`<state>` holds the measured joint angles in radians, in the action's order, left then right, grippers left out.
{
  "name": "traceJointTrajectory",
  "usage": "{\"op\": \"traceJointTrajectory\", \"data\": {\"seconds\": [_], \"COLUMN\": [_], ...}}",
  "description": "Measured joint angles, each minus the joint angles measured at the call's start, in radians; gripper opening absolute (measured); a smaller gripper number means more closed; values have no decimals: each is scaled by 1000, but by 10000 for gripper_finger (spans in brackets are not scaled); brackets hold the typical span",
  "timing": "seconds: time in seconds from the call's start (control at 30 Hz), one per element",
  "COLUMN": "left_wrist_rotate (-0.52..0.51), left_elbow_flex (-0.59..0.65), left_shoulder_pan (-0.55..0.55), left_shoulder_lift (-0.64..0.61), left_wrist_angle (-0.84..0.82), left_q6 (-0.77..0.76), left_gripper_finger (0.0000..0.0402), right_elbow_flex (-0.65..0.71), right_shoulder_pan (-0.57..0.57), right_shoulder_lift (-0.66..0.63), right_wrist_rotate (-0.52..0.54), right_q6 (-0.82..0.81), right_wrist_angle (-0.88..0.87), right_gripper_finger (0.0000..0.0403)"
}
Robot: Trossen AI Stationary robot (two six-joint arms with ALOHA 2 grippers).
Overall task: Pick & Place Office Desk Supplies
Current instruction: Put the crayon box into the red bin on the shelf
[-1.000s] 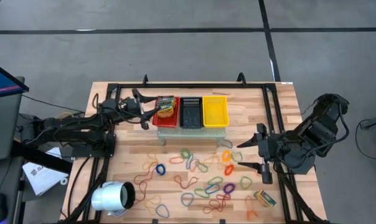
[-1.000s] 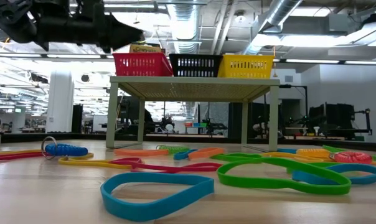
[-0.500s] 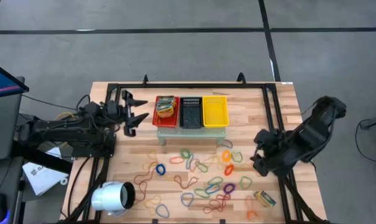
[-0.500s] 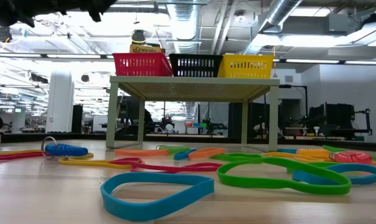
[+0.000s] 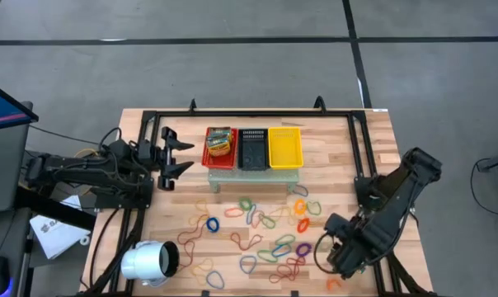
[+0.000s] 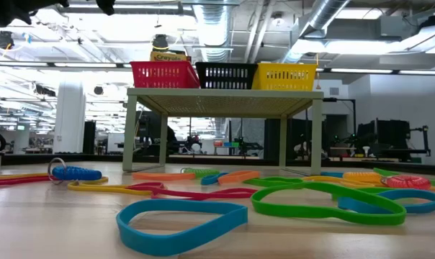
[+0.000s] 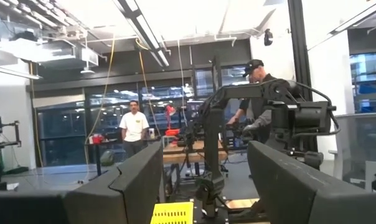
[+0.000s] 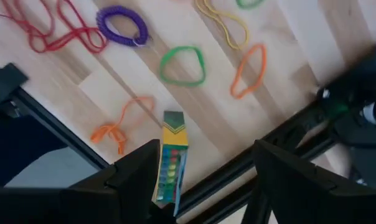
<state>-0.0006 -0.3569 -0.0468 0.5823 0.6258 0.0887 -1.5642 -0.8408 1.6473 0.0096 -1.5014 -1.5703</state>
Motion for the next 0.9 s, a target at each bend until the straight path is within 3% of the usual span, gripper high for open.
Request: {"op": "traceJointTrajectory", "data": {"seconds": [0.3, 0.47, 0.67, 0.9], "left_wrist_rotate": [0, 0, 0, 0], "left_elbow_flex": [0, 0, 0, 0], "left_shoulder_pan": [3, 3, 3, 3], "left_shoulder_lift": [0, 0, 0, 0], "left_wrist_angle": [-10, -6, -8, -6], "left_q6": [0, -1, -26, -26], "left_gripper_finger": [231, 234, 233, 232], "right_elbow_flex": [19, 144, 285, 360], "right_shoulder_pan": [-114, -180, -212, -221], "right_shoulder_lift": [22, -20, -31, -30], "right_wrist_rotate": [-41, -73, -117, -117], "right_q6": [-257, -383, -420, -430], "right_wrist_angle": [19, 196, 403, 492], "right_gripper_finger": [255, 255, 255, 255]}}
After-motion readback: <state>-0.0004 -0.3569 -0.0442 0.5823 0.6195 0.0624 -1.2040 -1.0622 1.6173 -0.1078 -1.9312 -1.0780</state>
